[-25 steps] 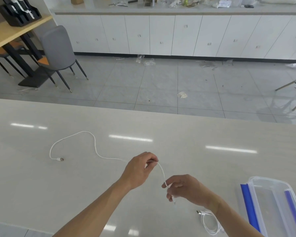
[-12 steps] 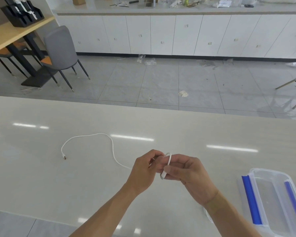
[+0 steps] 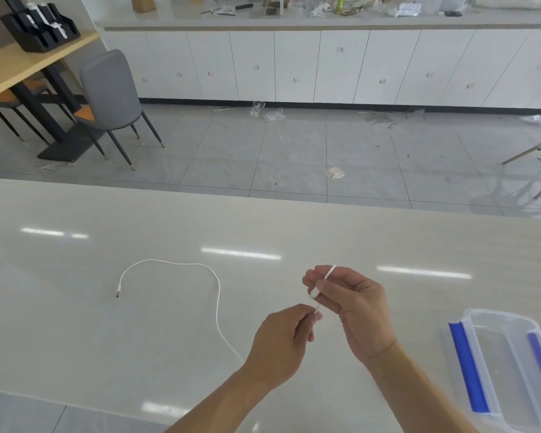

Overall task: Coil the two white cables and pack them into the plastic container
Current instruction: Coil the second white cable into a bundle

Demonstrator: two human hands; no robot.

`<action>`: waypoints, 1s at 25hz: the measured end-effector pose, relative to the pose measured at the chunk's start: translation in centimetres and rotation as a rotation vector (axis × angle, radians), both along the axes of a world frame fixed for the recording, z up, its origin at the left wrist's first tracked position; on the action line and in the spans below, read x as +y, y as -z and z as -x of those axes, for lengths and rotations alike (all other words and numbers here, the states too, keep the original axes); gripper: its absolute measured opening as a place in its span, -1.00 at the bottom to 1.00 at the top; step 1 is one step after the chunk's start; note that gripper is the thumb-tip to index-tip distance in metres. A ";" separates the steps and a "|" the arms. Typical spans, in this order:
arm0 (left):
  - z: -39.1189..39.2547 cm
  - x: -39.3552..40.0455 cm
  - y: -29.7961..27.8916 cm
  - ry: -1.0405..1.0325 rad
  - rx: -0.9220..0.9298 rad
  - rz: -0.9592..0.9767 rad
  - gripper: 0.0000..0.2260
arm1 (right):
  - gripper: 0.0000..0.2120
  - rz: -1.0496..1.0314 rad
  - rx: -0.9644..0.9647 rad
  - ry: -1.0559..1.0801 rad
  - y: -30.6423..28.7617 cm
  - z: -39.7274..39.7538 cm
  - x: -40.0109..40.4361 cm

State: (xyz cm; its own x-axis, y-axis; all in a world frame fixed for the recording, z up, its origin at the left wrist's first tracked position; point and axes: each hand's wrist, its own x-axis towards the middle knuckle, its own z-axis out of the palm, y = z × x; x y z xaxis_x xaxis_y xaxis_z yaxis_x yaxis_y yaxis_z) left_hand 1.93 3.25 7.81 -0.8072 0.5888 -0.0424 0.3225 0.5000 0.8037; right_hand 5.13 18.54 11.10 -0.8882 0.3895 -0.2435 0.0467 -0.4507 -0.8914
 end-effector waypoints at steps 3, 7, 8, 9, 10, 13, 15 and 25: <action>-0.2 -0.3 -0.2 0.092 0.132 0.210 -0.73 | -0.83 -0.050 -0.047 0.092 0.7 0.5 -0.2; -0.3 -0.9 -1.1 0.149 0.180 0.287 -0.75 | -0.80 -0.320 -0.143 0.035 1.3 0.8 -0.2; 0.0 -1.1 -1.6 0.156 0.165 0.281 -0.76 | -0.78 -0.419 -0.169 -0.024 1.6 0.8 -0.2; 0.4 -1.3 -2.2 0.168 0.147 0.277 -0.77 | -0.78 -0.499 -0.198 -0.081 1.7 0.6 -0.1; 0.8 -1.6 -2.8 0.188 0.133 0.277 -0.78 | -0.81 -0.544 -0.213 -0.143 1.8 0.5 0.1; 2.4 -2.4 -4.5 0.248 0.152 0.264 -0.81 | -0.78 -0.643 -0.129 -0.476 1.5 -0.2 0.5; 3.5 -3.0 -5.6 0.276 0.172 0.242 -0.82 | -0.80 -0.736 -0.074 -0.661 1.2 -0.4 0.5; 7.4 -4.8 -8.0 0.332 0.177 0.211 -0.90 | -0.70 -0.173 -0.168 -0.848 1.0 -0.8 0.5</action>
